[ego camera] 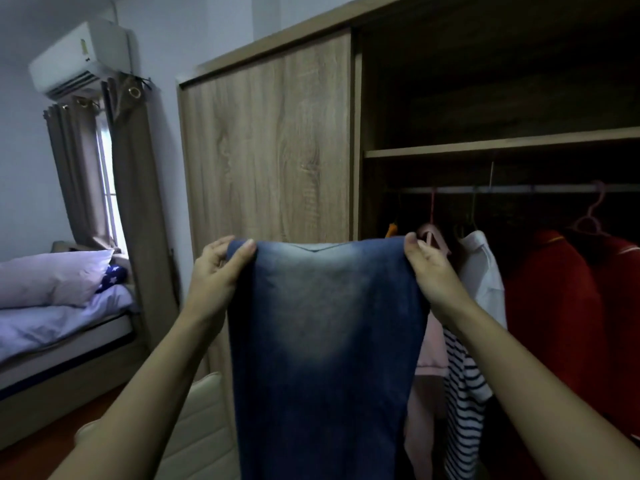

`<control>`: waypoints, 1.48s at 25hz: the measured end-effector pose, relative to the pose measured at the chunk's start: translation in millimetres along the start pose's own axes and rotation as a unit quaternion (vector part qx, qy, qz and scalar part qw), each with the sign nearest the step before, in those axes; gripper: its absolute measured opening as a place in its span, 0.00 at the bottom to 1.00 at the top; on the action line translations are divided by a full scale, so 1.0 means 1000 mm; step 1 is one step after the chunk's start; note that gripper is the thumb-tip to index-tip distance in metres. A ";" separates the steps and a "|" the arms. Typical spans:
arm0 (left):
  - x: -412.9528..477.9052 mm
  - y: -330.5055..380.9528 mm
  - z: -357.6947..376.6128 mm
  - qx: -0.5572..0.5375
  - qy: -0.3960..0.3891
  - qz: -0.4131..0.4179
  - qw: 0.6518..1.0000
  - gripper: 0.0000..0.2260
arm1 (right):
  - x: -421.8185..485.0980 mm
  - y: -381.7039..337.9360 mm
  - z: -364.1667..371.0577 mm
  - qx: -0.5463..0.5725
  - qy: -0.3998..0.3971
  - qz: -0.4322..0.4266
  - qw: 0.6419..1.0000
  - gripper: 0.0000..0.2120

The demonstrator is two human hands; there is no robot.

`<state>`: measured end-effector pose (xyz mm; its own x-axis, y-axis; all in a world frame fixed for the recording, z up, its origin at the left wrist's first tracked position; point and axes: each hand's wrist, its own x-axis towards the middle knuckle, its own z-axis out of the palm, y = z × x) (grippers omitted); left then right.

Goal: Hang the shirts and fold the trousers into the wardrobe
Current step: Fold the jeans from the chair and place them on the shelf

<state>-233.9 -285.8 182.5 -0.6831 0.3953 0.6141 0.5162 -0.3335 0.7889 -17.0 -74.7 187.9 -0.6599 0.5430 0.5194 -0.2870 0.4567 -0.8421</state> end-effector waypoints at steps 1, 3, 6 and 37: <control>0.001 0.002 0.002 -0.039 0.002 0.009 0.999 0.12 | 0.002 -0.004 -0.002 0.003 -0.040 -0.020 0.999 0.20; -0.004 0.006 0.003 -0.073 -0.007 0.034 0.997 0.08 | 0.003 -0.008 -0.005 -0.063 -0.113 -0.054 0.990 0.26; -0.014 0.007 -0.002 0.001 -0.082 0.061 0.995 0.15 | 0.011 -0.007 -0.015 -0.138 -0.177 -0.065 0.972 0.39; -0.069 -0.059 -0.063 -0.257 -0.168 -0.335 0.891 0.37 | -0.002 0.066 0.083 0.262 -0.030 0.315 0.912 0.30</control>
<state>-249.8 -347.7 92.5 -0.5108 0.8583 0.0497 -0.3128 -0.2394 0.9191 -92.7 -104.5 119.5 -0.8405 0.5347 -0.0874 -0.1203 -0.3415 -0.9322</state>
